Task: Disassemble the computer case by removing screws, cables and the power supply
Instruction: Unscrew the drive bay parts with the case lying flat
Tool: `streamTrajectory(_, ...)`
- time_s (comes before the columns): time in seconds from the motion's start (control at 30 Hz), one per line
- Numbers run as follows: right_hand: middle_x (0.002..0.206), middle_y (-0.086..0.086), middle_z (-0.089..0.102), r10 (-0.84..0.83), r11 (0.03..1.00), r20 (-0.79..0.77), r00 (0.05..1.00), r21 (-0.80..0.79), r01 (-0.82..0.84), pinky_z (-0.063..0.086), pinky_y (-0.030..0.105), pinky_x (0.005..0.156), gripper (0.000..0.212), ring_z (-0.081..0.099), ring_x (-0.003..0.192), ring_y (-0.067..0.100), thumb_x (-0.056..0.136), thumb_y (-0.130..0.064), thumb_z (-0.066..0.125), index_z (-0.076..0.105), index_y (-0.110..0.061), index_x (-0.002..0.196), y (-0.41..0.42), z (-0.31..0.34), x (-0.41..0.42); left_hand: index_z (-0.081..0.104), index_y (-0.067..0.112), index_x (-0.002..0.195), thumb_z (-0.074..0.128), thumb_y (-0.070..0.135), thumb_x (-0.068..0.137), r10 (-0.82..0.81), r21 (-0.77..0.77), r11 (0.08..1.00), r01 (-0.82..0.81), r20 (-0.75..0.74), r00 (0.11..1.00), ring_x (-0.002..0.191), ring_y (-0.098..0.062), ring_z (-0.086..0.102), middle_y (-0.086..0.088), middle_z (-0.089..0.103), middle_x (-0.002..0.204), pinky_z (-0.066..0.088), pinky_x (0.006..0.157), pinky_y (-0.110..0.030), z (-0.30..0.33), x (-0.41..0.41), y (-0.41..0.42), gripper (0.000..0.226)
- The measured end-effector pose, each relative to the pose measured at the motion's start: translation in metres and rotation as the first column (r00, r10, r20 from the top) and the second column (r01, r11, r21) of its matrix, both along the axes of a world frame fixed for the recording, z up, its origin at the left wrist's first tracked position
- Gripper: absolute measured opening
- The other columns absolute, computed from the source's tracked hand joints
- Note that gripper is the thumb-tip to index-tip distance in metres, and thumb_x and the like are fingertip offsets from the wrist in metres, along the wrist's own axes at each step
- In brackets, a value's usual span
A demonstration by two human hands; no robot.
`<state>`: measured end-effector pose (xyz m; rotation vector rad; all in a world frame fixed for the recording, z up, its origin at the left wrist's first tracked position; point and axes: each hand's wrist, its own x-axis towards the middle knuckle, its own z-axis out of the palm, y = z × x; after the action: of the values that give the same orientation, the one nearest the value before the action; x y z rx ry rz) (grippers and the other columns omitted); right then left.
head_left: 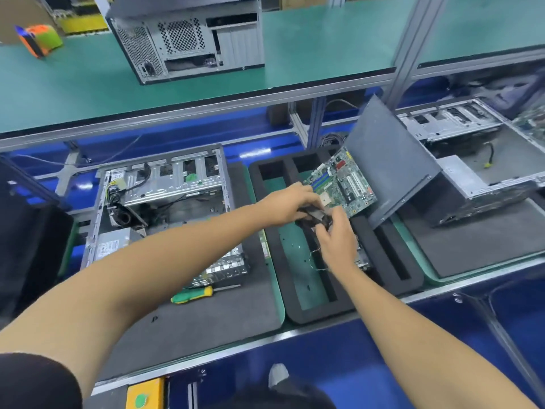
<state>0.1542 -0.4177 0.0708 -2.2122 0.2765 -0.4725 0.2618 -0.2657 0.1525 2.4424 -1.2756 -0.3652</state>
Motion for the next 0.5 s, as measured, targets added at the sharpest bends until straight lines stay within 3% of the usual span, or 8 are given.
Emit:
streamTrajectory(0.13,0.101,-0.009,0.045,0.021,0.997,-0.090,0.996,-0.066,-0.027,0.029,0.032,0.059,0.030,0.046,0.085,0.018,0.082,-0.023,0.065,0.042,-0.030,0.101,-0.019,-0.016,-0.010,0.071,0.012,0.113,0.072,-0.003,0.085,0.065,-0.057,0.996,-0.071,-0.097,0.993,0.090,-0.006,0.047,0.008,0.052,0.100,0.042,0.086,-0.028,-0.025,-0.003,-0.019,0.032)
streamTrajectory(0.2,0.105,-0.001,0.048,-0.004,0.973,-0.178,0.984,-0.227,-0.037,0.039,0.037,0.063,0.027,0.044,0.096,0.023,0.086,-0.025,0.066,0.045,-0.022,0.103,-0.027,-0.025,-0.014,0.071,0.005,0.110,0.070,-0.014,0.082,0.152,-0.110,0.977,-0.181,-0.232,0.961,0.085,0.003,0.055,0.004,0.060,0.099,0.050,0.086,-0.023,-0.037,-0.005,-0.021,0.034)
streamTrajectory(0.27,0.104,0.007,0.053,0.004,0.934,-0.281,0.960,-0.341,-0.104,0.046,0.045,0.074,0.022,0.044,0.099,0.030,0.092,-0.026,0.061,0.048,-0.015,0.105,-0.033,-0.036,-0.021,0.071,0.004,0.112,0.075,-0.010,0.082,0.215,-0.086,0.964,-0.251,-0.300,0.929,0.090,-0.007,0.060,0.001,0.067,0.102,0.049,0.082,-0.017,-0.045,-0.007,-0.020,0.033)
streamTrajectory(0.33,0.101,0.005,0.054,0.044,0.932,-0.392,0.919,-0.315,-0.179,0.045,0.044,0.072,0.016,0.050,0.093,0.032,0.096,-0.029,0.055,0.046,-0.017,0.104,-0.034,-0.044,-0.028,0.069,0.005,0.117,0.080,-0.001,0.083,0.242,-0.009,0.966,-0.259,-0.319,0.916,0.100,-0.019,0.062,-0.002,0.068,0.107,0.047,0.089,-0.025,-0.055,-0.010,-0.020,0.036)
streamTrajectory(0.4,0.093,0.000,0.051,0.049,0.930,-0.485,0.873,-0.297,-0.217,0.039,0.040,0.065,0.017,0.050,0.081,0.029,0.097,-0.032,0.053,0.039,-0.023,0.094,-0.031,-0.052,-0.031,0.064,0.011,0.127,0.078,0.004,0.086,0.253,0.116,0.967,-0.229,-0.293,0.922,0.116,-0.025,0.060,-0.004,0.067,0.122,0.047,0.098,-0.035,-0.066,-0.016,-0.019,0.043)
streamTrajectory(0.5,0.082,-0.004,0.051,-0.009,0.929,-0.596,0.803,-0.302,-0.215,0.039,0.036,0.063,0.025,0.053,0.077,0.026,0.097,-0.034,0.057,0.037,-0.023,0.084,-0.021,-0.063,-0.028,0.055,0.024,0.136,0.072,0.016,0.093,0.195,0.301,0.940,-0.157,-0.098,0.976,0.127,-0.025,0.049,-0.003,0.060,0.132,0.047,0.099,-0.045,-0.081,-0.024,-0.010,0.047)
